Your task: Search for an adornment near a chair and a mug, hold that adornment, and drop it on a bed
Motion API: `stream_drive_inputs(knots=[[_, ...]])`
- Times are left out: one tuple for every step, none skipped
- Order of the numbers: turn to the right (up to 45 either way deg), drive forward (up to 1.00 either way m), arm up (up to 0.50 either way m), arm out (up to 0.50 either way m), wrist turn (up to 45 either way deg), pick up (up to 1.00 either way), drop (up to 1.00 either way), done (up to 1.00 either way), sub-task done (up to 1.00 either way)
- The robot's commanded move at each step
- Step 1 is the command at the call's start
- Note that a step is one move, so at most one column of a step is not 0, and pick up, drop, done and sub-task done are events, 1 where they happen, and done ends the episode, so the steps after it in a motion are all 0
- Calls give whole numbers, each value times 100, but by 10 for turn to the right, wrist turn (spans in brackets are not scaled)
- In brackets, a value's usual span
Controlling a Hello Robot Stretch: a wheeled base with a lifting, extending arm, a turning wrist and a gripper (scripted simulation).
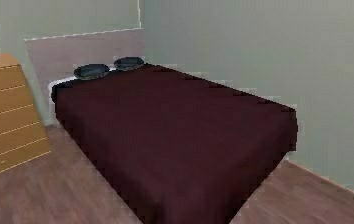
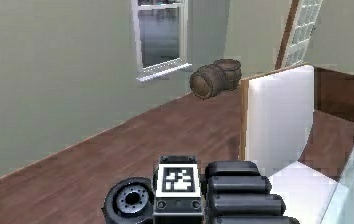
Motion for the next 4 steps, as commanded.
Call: stream_drive_inputs(knots=[[-450,0,0,0,0,0,0,0,0],[-360,0,0,0,0,0,0,0,0],[0,20,0,0,0,0,0,0,0],[390,0,0,0,0,0,0,0,0]])
